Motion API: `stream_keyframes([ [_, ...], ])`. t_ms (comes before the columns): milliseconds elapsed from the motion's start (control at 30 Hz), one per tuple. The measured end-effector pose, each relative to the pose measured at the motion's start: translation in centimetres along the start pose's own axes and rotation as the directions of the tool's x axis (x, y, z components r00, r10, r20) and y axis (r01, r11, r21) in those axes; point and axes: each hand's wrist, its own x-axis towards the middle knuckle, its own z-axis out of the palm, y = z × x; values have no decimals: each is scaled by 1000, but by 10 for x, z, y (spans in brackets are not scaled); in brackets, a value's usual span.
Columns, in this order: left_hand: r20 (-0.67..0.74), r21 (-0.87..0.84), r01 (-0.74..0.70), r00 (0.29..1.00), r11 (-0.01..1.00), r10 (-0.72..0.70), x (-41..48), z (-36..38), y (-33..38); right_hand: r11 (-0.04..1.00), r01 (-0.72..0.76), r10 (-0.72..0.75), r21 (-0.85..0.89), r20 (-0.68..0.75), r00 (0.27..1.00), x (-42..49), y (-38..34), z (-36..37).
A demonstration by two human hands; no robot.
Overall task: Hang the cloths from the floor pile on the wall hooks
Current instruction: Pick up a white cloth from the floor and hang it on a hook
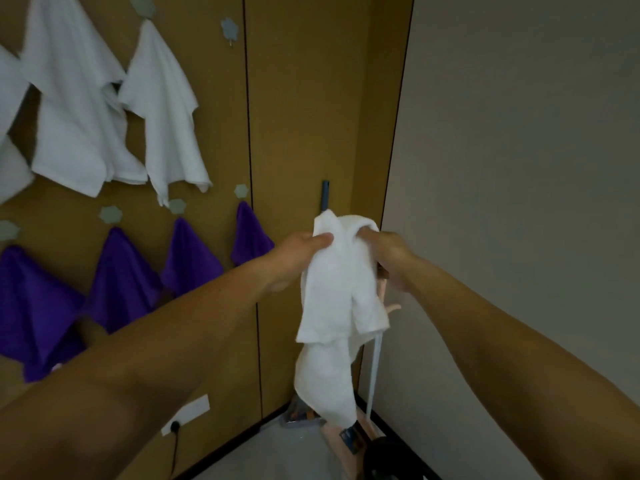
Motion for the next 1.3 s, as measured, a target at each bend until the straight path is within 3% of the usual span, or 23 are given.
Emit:
stream_keyframes([
  [67, 161, -135, 100, 984, 986, -77, -2, -2, 6, 993, -14, -10, 115, 203, 979, -2, -1, -2],
  [133, 318, -190, 193, 940, 963, -126, -5, -7, 9, 999, 44, -52, 30, 390, 919, -6, 3, -2],
  [200, 381, -217, 234, 914, 948, -139, -7, -14, 8, 983, 162, -109, -90, 425, 899, -7, 11, 4],
  [267, 381, -253, 246, 914, 936, -137, -8, -22, 4, 975, 201, -170, -96, 266, 949, -5, 17, 11],
  [333, 230, -274, 168, 968, 947, -105, -7, -30, -2, 979, 205, -203, -12, 96, 974, -3, 17, 13],
  [367, 92, -214, 98, 993, 972, -80, -7, -35, -5, 977, 211, -212, 23, 47, 976, -2, 15, 12],
  [433, -184, 60, 20, 983, 998, -8, -7, -48, -15, 975, 209, -212, 79, 41, 976, -2, 9, 10],
  [467, -219, 185, 48, 976, 981, -6, -8, -54, -20, 971, 203, -214, 125, 82, 973, -3, 7, 10],
  [567, 83, 235, 158, 980, 959, -182, -15, -57, -29, 943, 168, -238, 288, 226, 945, -6, 0, 13],
  [633, 203, 168, 146, 963, 975, -179, -17, -50, -32, 944, 219, -275, 248, 220, 936, -6, -1, 19],
  [700, 143, 80, 73, 986, 994, -84, -19, -41, -29, 940, 338, -340, 41, 142, 930, -6, 2, 23],
  [767, 53, 8, 16, 998, 1000, -16, -18, -39, -23, 936, 341, -338, -83, 49, 940, -5, 7, 20],
  [867, 67, -90, 3, 998, 996, 4, -19, -42, -13, 982, 181, -185, 51, 98, 978, -5, 12, 16],
  [933, 130, -120, 44, 991, 992, -28, -20, -42, -9, 985, 172, -172, -1, 85, 981, -4, 14, 20],
  [1033, 181, -166, 150, 976, 975, -120, -21, -46, -10, 941, 253, -281, -223, -104, 954, -1, 15, 24],
  [1167, 241, -185, 301, 937, 936, -253, -25, -56, -16, 902, 246, -337, -355, -222, 915, -2, 14, 9],
  [1300, 219, -31, 312, 929, 949, -298, -29, -55, -25, 937, 173, -272, -304, -323, 906, -4, 15, -4],
])
